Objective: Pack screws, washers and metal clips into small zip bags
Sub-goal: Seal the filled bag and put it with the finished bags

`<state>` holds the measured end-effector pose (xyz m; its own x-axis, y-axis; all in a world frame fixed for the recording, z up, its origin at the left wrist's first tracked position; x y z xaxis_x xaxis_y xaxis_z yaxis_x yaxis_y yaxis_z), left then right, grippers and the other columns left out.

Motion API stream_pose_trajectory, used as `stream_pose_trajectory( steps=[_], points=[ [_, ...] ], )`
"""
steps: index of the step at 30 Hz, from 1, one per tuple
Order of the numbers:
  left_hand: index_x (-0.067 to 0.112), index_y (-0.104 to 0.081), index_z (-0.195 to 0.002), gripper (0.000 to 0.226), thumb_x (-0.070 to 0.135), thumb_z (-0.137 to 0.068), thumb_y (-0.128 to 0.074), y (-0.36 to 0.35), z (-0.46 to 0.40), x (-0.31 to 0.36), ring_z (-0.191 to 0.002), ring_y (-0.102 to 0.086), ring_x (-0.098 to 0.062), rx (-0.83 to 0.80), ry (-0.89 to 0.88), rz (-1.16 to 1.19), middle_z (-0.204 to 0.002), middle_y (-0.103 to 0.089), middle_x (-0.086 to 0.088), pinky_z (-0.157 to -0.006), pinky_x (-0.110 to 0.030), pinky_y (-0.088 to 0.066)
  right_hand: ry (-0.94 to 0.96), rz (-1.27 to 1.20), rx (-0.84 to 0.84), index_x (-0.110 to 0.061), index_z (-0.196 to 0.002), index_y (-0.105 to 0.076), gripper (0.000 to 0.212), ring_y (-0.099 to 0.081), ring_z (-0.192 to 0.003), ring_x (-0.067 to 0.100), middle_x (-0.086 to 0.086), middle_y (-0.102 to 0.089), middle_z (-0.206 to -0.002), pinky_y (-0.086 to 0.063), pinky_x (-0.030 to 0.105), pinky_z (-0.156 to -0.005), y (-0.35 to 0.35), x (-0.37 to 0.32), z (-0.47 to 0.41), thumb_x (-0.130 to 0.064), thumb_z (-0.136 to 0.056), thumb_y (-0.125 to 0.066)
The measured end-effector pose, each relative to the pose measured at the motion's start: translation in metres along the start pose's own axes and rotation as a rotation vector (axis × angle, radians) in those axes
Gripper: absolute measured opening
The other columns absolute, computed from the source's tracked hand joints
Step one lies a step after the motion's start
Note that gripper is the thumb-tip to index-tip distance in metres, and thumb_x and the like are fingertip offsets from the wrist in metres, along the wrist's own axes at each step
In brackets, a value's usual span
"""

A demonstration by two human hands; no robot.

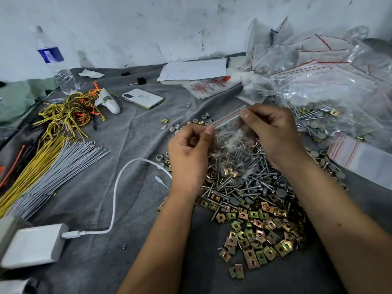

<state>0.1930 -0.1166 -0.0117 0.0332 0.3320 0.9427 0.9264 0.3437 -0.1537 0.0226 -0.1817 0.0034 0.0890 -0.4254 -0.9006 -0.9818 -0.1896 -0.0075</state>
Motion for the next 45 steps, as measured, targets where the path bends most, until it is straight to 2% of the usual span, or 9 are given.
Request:
stream_pose_trajectory(
  steps=[5, 9, 12, 15, 23, 27, 32, 36, 45],
  points=[
    [0.015, -0.07, -0.088, 0.012, 0.009, -0.098, -0.07, 0.004, -0.001, -0.002, -0.072, -0.069, -0.011, 0.015, -0.075, -0.161, -0.079, -0.072, 0.002, -0.067, -0.029, -0.058, 0.012, 0.076, 0.008, -0.021, -0.092, -0.078, 0.009, -0.058, -0.051, 0.024, 0.016, -0.072, -0.079, -0.048, 0.031, -0.045, -0.001, 0.005, -0.001, -0.013, -0.093, -0.073],
    [0.019, -0.069, -0.11, 0.025, 0.028, -0.09, -0.08, 0.002, 0.0, -0.002, -0.106, -0.063, -0.014, -0.008, -0.325, -0.57, -0.11, -0.067, 0.005, -0.089, -0.039, -0.053, 0.159, 0.281, -0.105, -0.016, -0.094, -0.077, 0.007, -0.066, -0.063, 0.008, -0.008, -0.071, -0.077, -0.052, 0.021, -0.057, -0.005, 0.001, -0.001, -0.012, -0.09, -0.076],
    [0.018, -0.072, -0.094, 0.01, 0.019, -0.088, -0.08, -0.001, -0.002, -0.003, -0.107, -0.06, -0.02, -0.033, -0.417, -0.613, -0.108, -0.065, 0.004, -0.09, -0.045, -0.049, 0.239, 0.394, -0.191, -0.021, -0.092, -0.077, 0.011, -0.07, -0.079, 0.007, -0.014, -0.072, -0.083, -0.052, 0.02, -0.069, -0.011, -0.002, 0.002, -0.012, -0.088, -0.077],
    [0.017, -0.073, -0.085, 0.009, 0.012, -0.085, -0.081, 0.002, -0.005, -0.005, -0.108, -0.06, -0.021, -0.053, -0.408, -0.592, -0.106, -0.068, 0.005, -0.091, -0.043, -0.047, 0.217, 0.441, -0.214, -0.015, -0.092, -0.079, 0.006, -0.071, -0.085, 0.013, -0.008, -0.073, -0.087, -0.058, 0.032, -0.073, -0.011, -0.001, 0.002, -0.011, -0.088, -0.079],
    [0.015, -0.073, -0.082, 0.01, 0.01, -0.084, -0.082, 0.0, -0.004, -0.004, -0.105, -0.059, -0.021, -0.097, -0.379, -0.63, -0.104, -0.071, 0.005, -0.091, -0.04, -0.045, 0.162, 0.426, -0.203, -0.015, -0.088, -0.08, 0.006, -0.07, -0.077, 0.014, -0.005, -0.074, -0.082, -0.059, 0.035, -0.067, -0.011, -0.001, 0.001, -0.016, -0.084, -0.083],
    [0.012, -0.074, -0.079, 0.01, 0.007, -0.083, -0.082, 0.0, -0.004, -0.003, -0.103, -0.059, -0.02, -0.129, -0.375, -0.616, -0.102, -0.073, 0.007, -0.089, -0.033, -0.044, 0.177, 0.482, -0.217, -0.023, -0.083, -0.077, 0.007, -0.064, -0.069, 0.006, -0.011, -0.071, -0.075, -0.051, 0.023, -0.063, -0.015, -0.001, 0.004, -0.018, -0.084, -0.082],
    [0.019, -0.075, -0.085, 0.009, 0.013, -0.088, -0.08, 0.003, -0.004, -0.003, -0.101, -0.064, -0.014, -0.124, -0.243, -0.535, -0.098, -0.073, 0.01, -0.093, -0.048, -0.05, 0.144, 0.417, -0.142, -0.025, -0.087, -0.074, 0.011, -0.06, -0.067, -0.006, -0.026, -0.067, -0.075, -0.042, 0.007, -0.061, -0.007, -0.002, 0.001, -0.016, -0.086, -0.08],
    [0.021, -0.074, -0.084, 0.013, 0.01, -0.087, -0.08, 0.003, -0.003, 0.0, -0.1, -0.058, -0.01, -0.118, -0.262, -0.551, -0.095, -0.072, 0.012, -0.09, -0.037, -0.046, 0.133, 0.437, -0.144, -0.024, -0.088, -0.074, 0.009, -0.06, -0.068, -0.003, -0.019, -0.068, -0.074, -0.043, 0.01, -0.063, -0.01, -0.001, 0.002, -0.018, -0.086, -0.081],
    [0.019, -0.076, -0.082, 0.009, 0.017, -0.089, -0.081, 0.009, -0.008, -0.004, -0.095, -0.066, -0.026, -0.098, -0.083, -0.507, -0.091, -0.073, 0.005, -0.086, -0.054, -0.054, 0.099, 0.392, -0.11, -0.029, -0.087, -0.073, 0.012, -0.062, -0.063, 0.005, -0.011, -0.071, -0.077, -0.049, 0.018, -0.058, -0.006, 0.002, 0.001, -0.019, -0.089, -0.078]
  ],
)
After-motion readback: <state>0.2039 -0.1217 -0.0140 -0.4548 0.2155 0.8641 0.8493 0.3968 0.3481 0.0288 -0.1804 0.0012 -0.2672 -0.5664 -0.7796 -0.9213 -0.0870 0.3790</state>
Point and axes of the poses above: each hand's wrist, its own z-axis away from the middle knuckle, its own y-axis out of the back of the hand, x = y × z, the point moved 2 cm from there along -z, towards the middle knuckle
